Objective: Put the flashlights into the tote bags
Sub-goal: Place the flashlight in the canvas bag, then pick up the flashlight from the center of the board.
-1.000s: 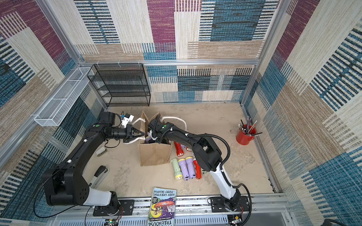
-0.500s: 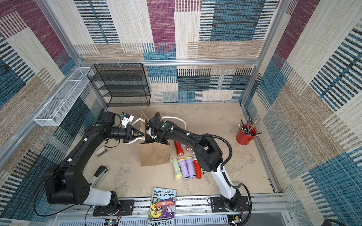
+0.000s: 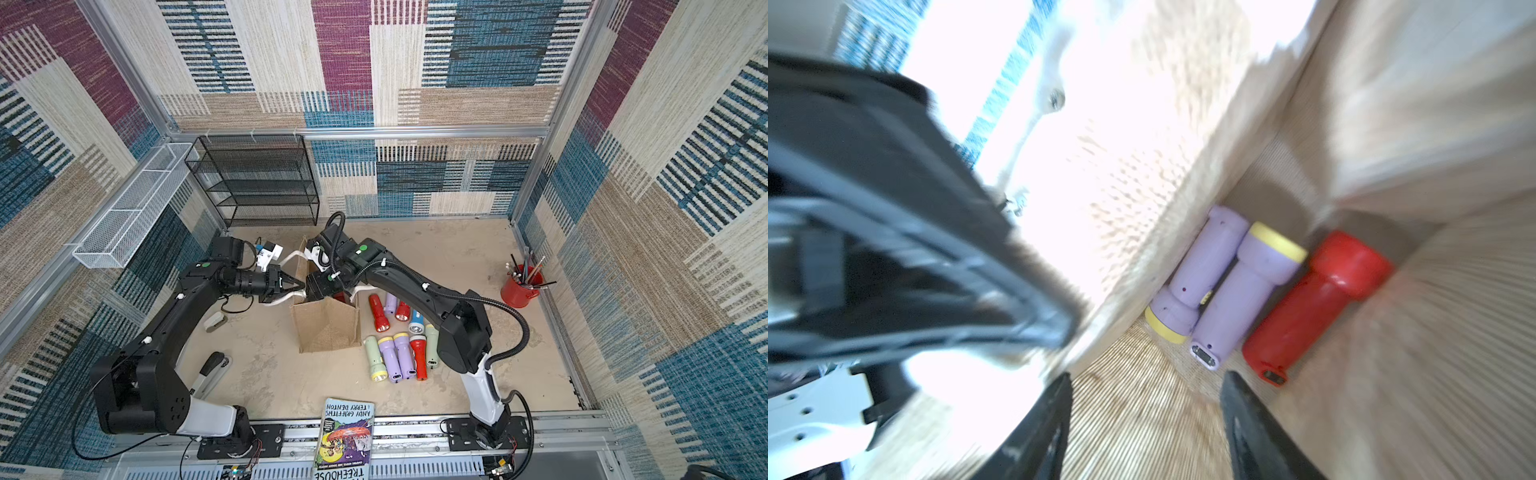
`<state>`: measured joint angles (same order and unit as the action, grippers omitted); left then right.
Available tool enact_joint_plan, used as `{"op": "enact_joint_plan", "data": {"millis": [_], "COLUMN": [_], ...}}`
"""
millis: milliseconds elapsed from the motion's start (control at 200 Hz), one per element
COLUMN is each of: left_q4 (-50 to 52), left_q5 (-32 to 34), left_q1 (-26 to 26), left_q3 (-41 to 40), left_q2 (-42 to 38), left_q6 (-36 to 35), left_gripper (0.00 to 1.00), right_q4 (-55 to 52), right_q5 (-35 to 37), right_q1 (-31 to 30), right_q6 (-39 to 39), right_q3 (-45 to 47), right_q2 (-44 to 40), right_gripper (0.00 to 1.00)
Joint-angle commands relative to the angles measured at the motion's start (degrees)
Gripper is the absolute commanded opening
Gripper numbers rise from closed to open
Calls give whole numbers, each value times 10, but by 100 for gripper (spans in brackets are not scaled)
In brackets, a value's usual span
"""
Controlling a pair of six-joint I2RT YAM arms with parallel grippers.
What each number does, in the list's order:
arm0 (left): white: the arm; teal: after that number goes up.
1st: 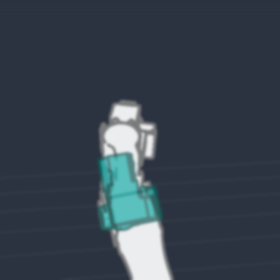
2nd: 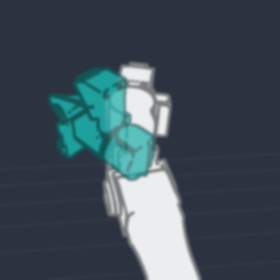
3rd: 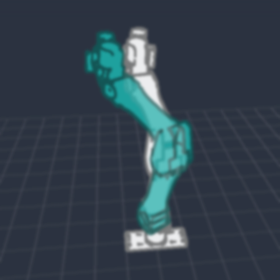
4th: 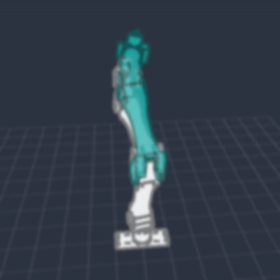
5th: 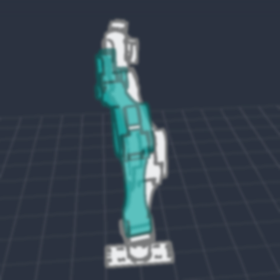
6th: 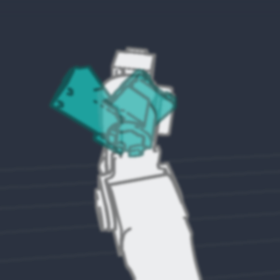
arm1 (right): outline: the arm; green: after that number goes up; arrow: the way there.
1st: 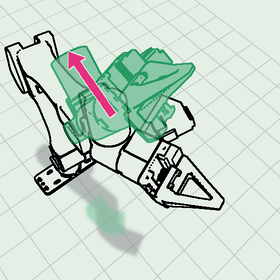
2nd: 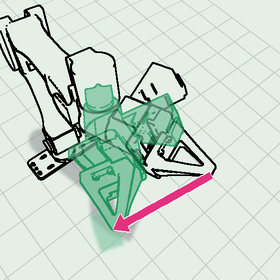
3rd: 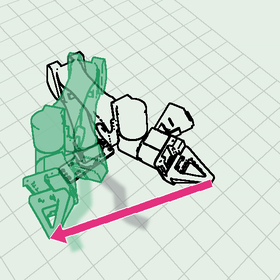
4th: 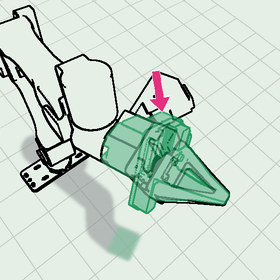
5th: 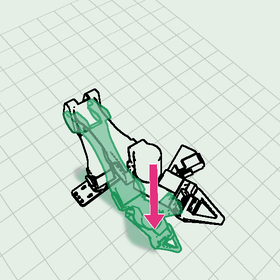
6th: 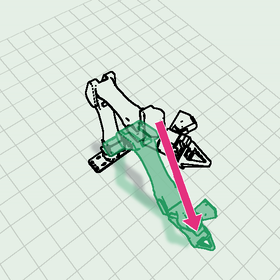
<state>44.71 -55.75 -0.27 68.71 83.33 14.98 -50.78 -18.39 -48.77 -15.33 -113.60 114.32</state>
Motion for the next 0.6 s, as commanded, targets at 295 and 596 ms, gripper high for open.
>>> {"op": "enact_joint_plan", "data": {"millis": [295,596], "left_q4": [12,6], "left_q5": [17,13], "left_q1": [1,2], "left_q3": [5,6], "left_q2": [1,5], "left_q6": [-14,-10], "left_gripper": [0,0], "right_q4": [97,40], "right_q5": [138,171], "right_q1": [68,260], "right_q6": [-93,-223], "right_q3": [201,513], "right_q2": [-244,-515], "right_gripper": [60,65]}}
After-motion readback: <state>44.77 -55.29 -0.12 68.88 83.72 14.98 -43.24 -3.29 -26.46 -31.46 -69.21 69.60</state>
